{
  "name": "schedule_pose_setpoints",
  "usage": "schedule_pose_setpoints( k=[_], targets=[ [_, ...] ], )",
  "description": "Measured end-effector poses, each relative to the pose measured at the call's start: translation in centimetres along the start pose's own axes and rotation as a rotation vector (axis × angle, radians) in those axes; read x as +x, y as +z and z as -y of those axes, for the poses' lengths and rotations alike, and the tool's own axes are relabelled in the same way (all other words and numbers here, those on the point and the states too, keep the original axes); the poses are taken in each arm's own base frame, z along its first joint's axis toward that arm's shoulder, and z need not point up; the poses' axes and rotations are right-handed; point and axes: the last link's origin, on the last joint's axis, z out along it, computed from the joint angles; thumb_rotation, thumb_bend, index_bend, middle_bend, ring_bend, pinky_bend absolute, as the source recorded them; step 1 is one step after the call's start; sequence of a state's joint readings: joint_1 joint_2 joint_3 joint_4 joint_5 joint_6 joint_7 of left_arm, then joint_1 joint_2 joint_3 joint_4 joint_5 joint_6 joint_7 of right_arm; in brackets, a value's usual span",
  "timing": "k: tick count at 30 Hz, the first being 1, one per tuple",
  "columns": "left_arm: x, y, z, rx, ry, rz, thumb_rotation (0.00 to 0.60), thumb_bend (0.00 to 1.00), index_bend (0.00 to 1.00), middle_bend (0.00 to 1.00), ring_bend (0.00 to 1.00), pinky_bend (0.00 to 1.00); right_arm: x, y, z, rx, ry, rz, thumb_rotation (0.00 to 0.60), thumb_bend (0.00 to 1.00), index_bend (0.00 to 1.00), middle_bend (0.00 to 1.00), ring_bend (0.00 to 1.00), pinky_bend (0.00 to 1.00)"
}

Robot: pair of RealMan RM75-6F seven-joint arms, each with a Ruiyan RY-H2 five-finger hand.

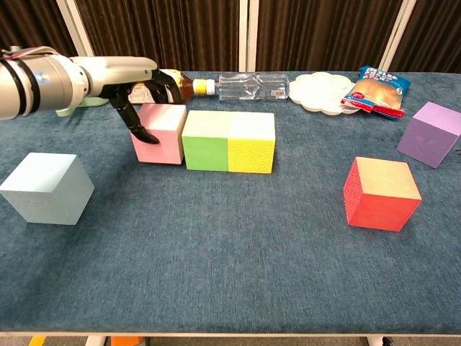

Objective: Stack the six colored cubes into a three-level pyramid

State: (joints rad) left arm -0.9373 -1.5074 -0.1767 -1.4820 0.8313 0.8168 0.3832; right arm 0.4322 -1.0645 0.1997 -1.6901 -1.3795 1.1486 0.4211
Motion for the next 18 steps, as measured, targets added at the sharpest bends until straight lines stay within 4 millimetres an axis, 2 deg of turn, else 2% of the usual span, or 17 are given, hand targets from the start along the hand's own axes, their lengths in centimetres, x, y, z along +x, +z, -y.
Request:
schedule_pose_setpoints(
  k=[18],
  targets=[
    [-0.9,0.58,-1.04,0.019,-0.013,-0.012,0.6,0.16,0.25,0.42,0.24,0.05,0.13,0.01,-0.21,-0.003,0.005,-0.002,0.6,0.1,0.0,0.05,0.0,0.0]
  ],
)
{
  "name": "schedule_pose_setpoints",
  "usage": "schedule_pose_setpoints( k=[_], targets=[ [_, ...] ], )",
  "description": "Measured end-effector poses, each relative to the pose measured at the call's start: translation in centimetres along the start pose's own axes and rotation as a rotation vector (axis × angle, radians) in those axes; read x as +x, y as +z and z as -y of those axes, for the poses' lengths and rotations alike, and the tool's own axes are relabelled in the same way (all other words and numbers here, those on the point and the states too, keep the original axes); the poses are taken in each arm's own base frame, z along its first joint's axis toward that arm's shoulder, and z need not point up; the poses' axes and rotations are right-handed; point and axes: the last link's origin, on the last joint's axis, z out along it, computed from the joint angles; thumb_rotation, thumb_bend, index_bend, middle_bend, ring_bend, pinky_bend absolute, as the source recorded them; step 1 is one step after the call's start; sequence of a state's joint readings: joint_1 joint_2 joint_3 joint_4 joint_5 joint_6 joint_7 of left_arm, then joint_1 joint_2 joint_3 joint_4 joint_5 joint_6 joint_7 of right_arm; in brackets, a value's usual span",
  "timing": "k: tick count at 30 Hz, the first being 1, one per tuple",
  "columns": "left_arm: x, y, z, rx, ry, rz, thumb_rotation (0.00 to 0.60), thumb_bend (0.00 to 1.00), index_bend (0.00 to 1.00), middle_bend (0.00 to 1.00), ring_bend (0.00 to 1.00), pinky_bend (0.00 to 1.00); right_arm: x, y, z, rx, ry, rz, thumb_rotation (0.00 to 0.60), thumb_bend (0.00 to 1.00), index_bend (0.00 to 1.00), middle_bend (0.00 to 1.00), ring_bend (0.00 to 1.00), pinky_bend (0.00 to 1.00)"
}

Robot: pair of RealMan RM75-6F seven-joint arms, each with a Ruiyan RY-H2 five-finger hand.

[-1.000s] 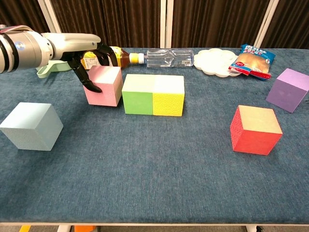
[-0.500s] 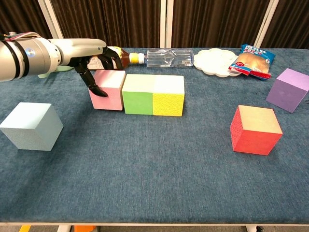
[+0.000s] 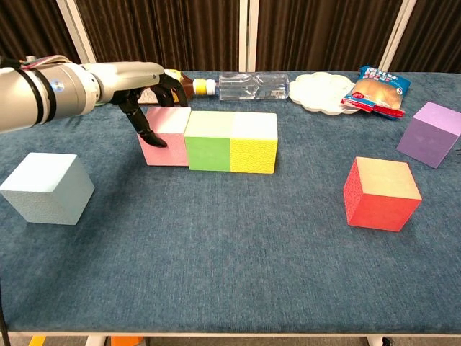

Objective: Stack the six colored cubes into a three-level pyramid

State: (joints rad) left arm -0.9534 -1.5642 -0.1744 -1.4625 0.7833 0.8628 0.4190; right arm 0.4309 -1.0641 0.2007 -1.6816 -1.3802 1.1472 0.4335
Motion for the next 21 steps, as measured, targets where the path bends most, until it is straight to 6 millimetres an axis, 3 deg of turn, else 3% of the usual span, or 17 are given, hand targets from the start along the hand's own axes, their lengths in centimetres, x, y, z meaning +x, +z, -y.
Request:
schedule_pose_setpoints(
  k=[21],
  targets=[
    [-0.55,0.37,-0.7,0.009,0.018,-0.012,0.6,0.16,0.23,0.42,0.24,0.05,0.14,-0.04,-0.11,-0.003,0.003,-0.005,0.6,0.1,0.0,0.05,0.0,0.0]
  ],
)
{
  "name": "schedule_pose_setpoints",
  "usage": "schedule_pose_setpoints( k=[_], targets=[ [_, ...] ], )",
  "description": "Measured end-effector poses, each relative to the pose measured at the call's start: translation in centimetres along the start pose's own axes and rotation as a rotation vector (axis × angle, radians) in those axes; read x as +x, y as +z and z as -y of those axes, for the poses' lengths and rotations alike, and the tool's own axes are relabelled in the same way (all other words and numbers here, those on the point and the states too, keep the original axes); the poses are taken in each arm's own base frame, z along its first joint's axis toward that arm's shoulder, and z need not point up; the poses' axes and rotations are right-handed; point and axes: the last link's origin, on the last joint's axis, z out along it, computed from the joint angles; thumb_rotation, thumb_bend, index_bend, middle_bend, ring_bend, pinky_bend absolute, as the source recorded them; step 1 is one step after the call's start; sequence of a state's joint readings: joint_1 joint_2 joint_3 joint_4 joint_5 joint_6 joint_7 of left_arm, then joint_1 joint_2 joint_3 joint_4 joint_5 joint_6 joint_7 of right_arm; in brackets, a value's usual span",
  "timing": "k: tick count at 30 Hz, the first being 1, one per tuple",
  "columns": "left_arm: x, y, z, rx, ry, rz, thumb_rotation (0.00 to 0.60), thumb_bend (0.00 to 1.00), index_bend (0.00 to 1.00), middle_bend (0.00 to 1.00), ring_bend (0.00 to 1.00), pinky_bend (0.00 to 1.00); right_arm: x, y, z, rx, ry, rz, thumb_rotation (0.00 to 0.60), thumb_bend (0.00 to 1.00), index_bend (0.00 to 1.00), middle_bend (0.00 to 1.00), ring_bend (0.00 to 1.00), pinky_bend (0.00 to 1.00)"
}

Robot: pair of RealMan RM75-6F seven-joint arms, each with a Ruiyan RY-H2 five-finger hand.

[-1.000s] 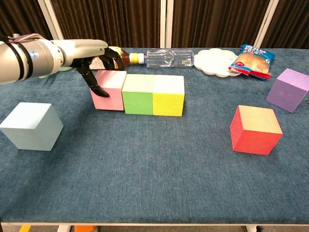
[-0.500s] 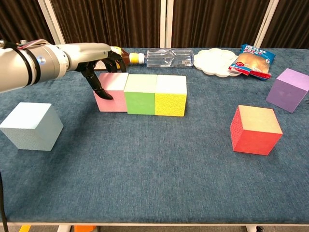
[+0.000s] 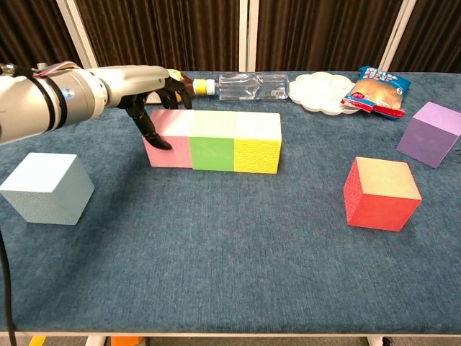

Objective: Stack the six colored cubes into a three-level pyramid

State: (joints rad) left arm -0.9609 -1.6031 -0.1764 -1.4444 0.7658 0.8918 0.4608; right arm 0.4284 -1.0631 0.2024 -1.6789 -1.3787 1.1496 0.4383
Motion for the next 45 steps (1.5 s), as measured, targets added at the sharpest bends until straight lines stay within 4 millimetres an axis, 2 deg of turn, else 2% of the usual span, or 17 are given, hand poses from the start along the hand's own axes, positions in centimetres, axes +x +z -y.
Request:
schedule_pose_setpoints(
  k=[13,24,31,39,43,45],
  targets=[
    [-0.3,0.0,-0.1,0.001,0.009,0.008,0.6,0.16,0.14,0.34,0.24,0.05,0.0,0.0,-0.1,-0.002,0.006,-0.001,0.6,0.1,0.0,0.05,0.0,0.0],
    [-0.4,-0.2,-0.4,-0.001,0.013,0.015,0.6,0.16,0.07,0.23,0.23,0.05,0.1,0.0,-0.1,0.003,0.009,-0.002,0.6,0.1,0.0,0.05,0.0,0.0],
    [-0.2,-0.8,-0.6,-0.014,0.003,0.029,0.6,0.15,0.02,0.06,0.1,0.05,0.2,-0.1,-0.2,0.005,0.013,-0.005,0.6,0.1,0.0,0.05,0.0,0.0],
    [1.9,-2.9,0.1,-0.043,-0.075,-0.012,0.6,0.15,0.02,0.04,0.09,0.05,0.3,-0.3,-0.1,0.008,0.018,-0.006,0.6,0.1,0.0,0.05,0.0,0.0],
    [3.9,-4.6,1.7,-0.053,-0.107,-0.07,0.6,0.15,0.06,0.05,0.09,0.05,0.4,-0.3,0.0,0.014,0.025,-0.01,0.6,0.1,0.0,0.05,0.0,0.0],
    [4.9,-5.7,3.0,-0.051,-0.104,-0.102,0.6,0.15,0.1,0.09,0.09,0.05,0.5,-0.3,0.0,0.016,0.026,-0.013,0.6,0.1,0.0,0.05,0.0,0.0]
  ],
)
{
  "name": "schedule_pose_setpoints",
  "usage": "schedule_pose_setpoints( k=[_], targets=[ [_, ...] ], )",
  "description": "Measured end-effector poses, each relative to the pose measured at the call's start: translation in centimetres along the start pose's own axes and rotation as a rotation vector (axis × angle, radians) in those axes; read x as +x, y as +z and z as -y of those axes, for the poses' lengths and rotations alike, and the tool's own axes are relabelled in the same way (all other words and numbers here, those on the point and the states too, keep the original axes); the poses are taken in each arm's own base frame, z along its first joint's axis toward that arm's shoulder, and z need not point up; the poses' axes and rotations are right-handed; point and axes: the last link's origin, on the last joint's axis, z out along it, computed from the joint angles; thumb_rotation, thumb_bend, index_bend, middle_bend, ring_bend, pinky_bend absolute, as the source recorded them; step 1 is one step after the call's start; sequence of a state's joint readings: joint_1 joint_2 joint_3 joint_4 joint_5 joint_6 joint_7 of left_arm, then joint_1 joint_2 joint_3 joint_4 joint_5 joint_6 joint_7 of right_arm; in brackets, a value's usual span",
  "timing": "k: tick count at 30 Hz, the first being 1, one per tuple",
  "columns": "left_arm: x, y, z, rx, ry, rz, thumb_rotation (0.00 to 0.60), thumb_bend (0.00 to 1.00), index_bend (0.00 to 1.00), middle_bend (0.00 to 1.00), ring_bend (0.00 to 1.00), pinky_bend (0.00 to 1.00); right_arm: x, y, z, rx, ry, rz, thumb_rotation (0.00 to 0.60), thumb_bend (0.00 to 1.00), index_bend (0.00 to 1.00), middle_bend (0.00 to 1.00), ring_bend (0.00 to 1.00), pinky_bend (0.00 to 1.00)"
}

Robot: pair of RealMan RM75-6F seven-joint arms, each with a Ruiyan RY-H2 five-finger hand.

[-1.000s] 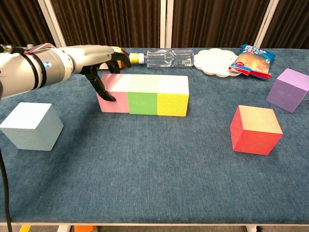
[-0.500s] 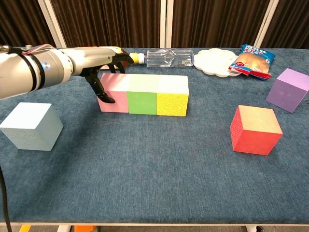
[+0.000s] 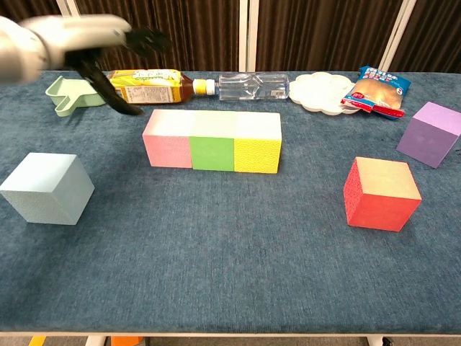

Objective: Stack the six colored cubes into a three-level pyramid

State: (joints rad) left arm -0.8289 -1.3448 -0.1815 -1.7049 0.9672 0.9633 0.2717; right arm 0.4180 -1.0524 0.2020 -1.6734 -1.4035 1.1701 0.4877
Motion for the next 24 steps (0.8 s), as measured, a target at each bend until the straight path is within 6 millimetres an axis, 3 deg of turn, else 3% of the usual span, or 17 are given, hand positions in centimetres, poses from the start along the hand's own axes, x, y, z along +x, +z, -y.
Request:
schedule_pose_setpoints(
  k=[7,12,18,24],
  targets=[
    [1.7,-4.8,5.1,0.046,0.035,-0.033,0.6,0.16,0.18,0.2,0.09,0.05,0.4,-0.2,-0.2,-0.002,0.008,-0.006,0.6,0.1,0.0,0.05,0.0,0.0],
    [1.1,-7.9,7.3,0.067,-0.012,0.001,0.6,0.15,0.19,0.2,0.09,0.05,0.7,-0.7,-0.6,-0.007,-0.006,0.006,0.6,0.1,0.0,0.05,0.0,0.0],
    [-1.1,-12.3,8.7,0.069,-0.028,0.075,0.6,0.16,0.15,0.16,0.09,0.05,1.0,-1.4,-0.5,-0.008,-0.028,0.006,0.6,0.1,0.0,0.05,0.0,0.0],
    [-2.8,-13.6,8.3,0.058,-0.024,0.127,0.6,0.16,0.11,0.11,0.09,0.05,0.7,-1.7,-0.7,-0.018,-0.021,0.014,0.6,0.1,0.0,0.05,0.0,0.0]
  ],
)
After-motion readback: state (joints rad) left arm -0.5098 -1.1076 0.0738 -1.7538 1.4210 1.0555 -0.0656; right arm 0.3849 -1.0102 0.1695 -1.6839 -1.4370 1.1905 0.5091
